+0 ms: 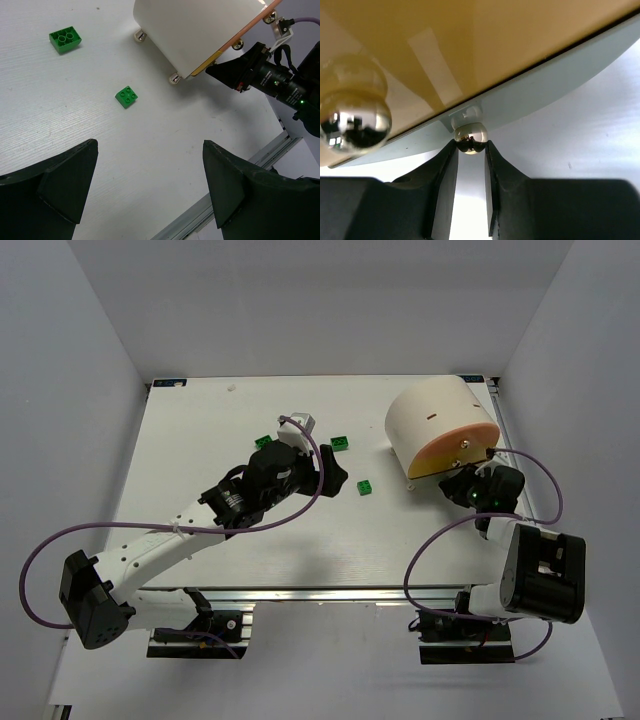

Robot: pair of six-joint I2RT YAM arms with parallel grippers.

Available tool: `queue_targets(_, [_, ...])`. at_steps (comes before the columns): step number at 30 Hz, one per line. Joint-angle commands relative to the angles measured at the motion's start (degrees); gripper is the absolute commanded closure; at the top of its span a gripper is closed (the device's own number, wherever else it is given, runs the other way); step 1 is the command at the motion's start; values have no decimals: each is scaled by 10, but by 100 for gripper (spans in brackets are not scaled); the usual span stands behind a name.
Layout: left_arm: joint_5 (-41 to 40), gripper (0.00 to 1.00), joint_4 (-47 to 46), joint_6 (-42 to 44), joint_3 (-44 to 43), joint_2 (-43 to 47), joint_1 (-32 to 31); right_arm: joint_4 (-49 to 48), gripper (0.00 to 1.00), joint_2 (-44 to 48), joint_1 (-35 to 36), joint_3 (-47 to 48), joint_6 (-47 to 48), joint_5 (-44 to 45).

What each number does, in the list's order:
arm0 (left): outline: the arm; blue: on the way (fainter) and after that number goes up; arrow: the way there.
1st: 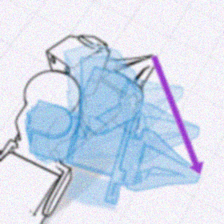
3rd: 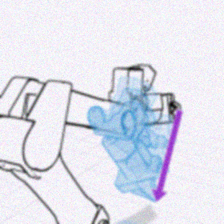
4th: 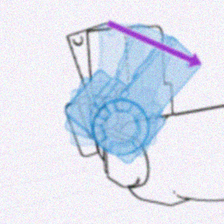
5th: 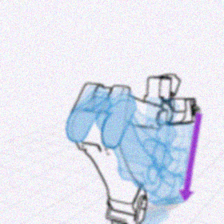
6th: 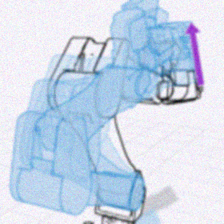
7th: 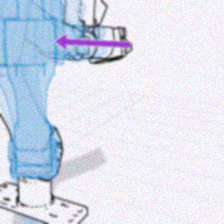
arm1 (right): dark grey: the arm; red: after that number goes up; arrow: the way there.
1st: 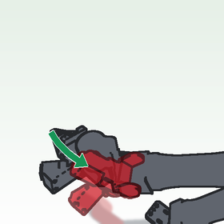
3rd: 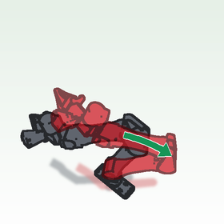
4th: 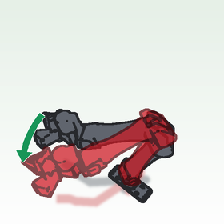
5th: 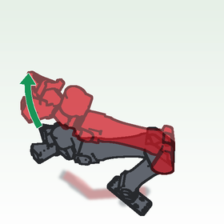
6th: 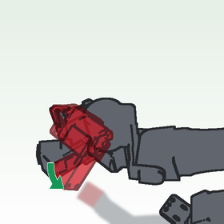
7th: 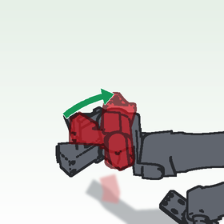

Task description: Sort the legos into containers by color

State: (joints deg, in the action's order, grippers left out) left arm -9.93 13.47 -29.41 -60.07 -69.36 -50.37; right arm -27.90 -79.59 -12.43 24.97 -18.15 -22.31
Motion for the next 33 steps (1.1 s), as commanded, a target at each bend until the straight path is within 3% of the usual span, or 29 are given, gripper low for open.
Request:
queue_targets(1, [-3, 5, -6, 1, -20, 4, 2, -16, 80, 43, -9, -7, 7, -13])
queue_targets(16, [3, 5, -10, 0, -14, 5, 2, 126, 80, 103, -30, -25, 8, 3])
queue_targets(26, [2, 5, -6, 0, -15, 9, 2, 130, 80, 85, -37, -12, -31, -6])
queue_targets(27, [2, 5, -10, -2, -14, 9, 2, 130, 78, 86, -39, -12, -29, -9])
queue_targets(31, [4, 5, -13, -5, -8, 11, 2, 111, 56, 84, -42, -11, -22, -32])
queue_targets(33, [4, 5, -13, -5, -8, 12, 2, 102, 52, 79, -42, -6, -21, -32])
